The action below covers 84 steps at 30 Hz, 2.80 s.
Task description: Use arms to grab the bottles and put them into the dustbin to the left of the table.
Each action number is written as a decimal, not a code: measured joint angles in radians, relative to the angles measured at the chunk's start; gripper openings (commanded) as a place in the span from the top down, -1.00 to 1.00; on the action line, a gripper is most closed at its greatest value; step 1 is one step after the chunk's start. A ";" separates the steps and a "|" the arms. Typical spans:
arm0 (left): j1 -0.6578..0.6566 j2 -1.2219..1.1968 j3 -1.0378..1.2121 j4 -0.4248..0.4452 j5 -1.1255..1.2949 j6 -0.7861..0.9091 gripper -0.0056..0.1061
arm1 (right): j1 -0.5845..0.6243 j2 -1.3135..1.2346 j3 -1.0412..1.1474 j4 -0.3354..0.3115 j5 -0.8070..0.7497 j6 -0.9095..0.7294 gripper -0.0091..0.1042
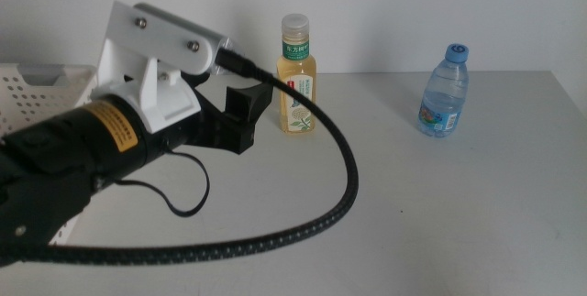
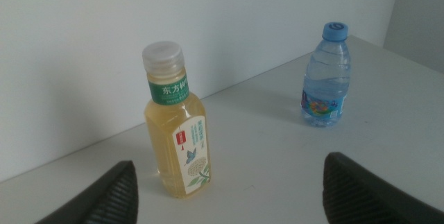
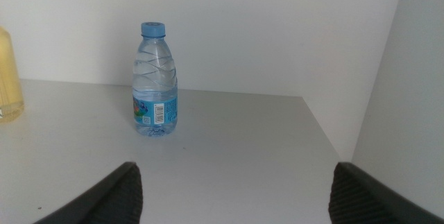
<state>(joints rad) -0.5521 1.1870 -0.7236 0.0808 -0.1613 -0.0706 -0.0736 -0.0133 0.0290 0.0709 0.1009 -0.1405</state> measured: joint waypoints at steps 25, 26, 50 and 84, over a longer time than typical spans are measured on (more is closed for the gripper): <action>0.000 0.166 0.143 -0.029 -0.380 -0.084 -0.68 | 0.000 0.000 0.000 0.000 0.000 0.000 -0.83; 0.000 0.186 0.135 -0.028 -0.396 -0.074 -0.71 | 0.000 0.000 0.000 0.000 0.000 0.000 -0.83; 0.000 0.679 -0.304 -0.323 -0.370 0.130 -0.76 | 0.000 0.000 0.000 0.000 0.000 0.000 -0.83; 0.008 1.019 -0.619 -0.450 -0.501 0.286 -0.76 | 0.000 0.000 0.000 0.000 0.000 0.000 -0.83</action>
<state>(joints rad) -0.5444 2.2060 -1.3430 -0.3690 -0.6619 0.2149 -0.0736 -0.0133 0.0290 0.0709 0.1009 -0.1405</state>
